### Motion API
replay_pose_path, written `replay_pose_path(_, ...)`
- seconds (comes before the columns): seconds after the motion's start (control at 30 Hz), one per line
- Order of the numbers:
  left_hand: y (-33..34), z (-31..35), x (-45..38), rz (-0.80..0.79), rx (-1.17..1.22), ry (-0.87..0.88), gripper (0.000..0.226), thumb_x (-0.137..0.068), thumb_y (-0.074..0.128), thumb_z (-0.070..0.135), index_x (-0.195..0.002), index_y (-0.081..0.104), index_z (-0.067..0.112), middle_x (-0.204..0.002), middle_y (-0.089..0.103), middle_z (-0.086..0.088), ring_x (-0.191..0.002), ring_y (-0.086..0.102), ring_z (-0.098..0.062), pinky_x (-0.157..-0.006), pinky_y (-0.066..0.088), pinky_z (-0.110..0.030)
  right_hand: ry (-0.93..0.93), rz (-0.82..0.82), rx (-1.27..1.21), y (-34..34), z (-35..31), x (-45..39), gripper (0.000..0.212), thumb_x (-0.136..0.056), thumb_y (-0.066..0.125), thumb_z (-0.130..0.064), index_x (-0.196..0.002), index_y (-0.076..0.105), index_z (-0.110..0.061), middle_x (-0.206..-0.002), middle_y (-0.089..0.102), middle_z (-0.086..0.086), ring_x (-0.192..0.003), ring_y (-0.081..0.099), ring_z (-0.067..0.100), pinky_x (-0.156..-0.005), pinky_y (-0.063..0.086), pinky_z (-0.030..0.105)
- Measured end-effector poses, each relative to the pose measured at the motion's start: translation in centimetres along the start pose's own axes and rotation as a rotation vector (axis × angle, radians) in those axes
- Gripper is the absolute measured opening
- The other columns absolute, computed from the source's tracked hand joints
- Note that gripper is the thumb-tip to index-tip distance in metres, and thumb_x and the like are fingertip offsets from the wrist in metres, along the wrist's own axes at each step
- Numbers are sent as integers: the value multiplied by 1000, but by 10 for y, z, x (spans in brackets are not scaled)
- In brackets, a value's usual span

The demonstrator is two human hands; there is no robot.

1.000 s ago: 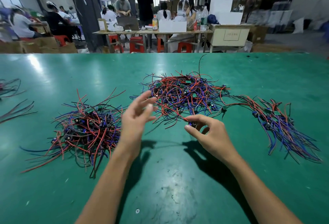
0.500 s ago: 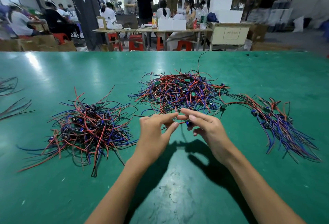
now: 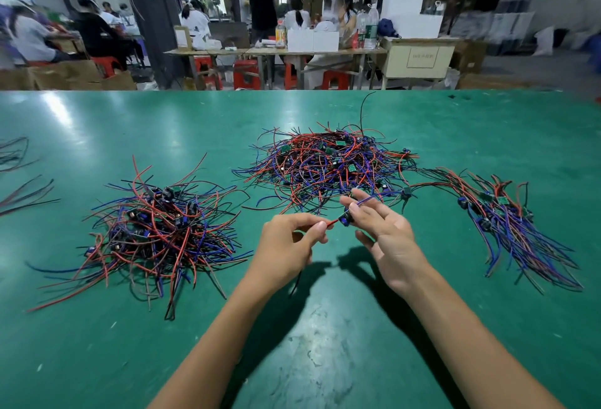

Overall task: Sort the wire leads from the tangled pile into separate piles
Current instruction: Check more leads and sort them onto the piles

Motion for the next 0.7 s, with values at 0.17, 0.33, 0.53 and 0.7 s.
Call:
replay_pose_path(0.17,8,-12,1,-134,30,-113,15,-99,61,11,-105,75,12,-84,76,-3,-51,59,-12,-51,49,-22,-65,162,86,-20,-7,-2,15,-95,68,-24,-107,73,-18,-99,79,-3,-67,63,1,-66,49,16)
replay_pose_path(0.33,15,-12,4,-234,71,-149,16,-98,61,6,-109,74,9,-89,76,-6,-60,67,-16,-58,54,-23,-100,136,181,-21,-13,0,19,-96,67,-27,-112,73,-19,-100,79,-4,-74,64,2,-68,47,21)
replay_pose_path(0.53,26,-1,11,-304,389,-195,26,-103,54,20,-125,67,14,-109,76,-10,-95,75,-26,-90,58,-32,-65,-128,254,-1,-15,2,25,-86,71,-36,-107,76,-24,-98,79,3,-82,67,4,-65,47,13)
replay_pose_path(0.7,32,1,14,-238,529,-203,23,-98,63,17,-119,70,11,-104,76,-12,-87,76,-27,-75,58,-24,-121,-157,285,7,-13,3,24,-81,74,-37,-100,81,-25,-87,77,-2,-68,57,1,-57,40,11)
Point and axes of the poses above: each hand's wrist, its own x-axis away from the middle knuckle, its own y-axis out of the palm, z = x × y, the point moved 9 cm from there along -x, towards the middle knuckle
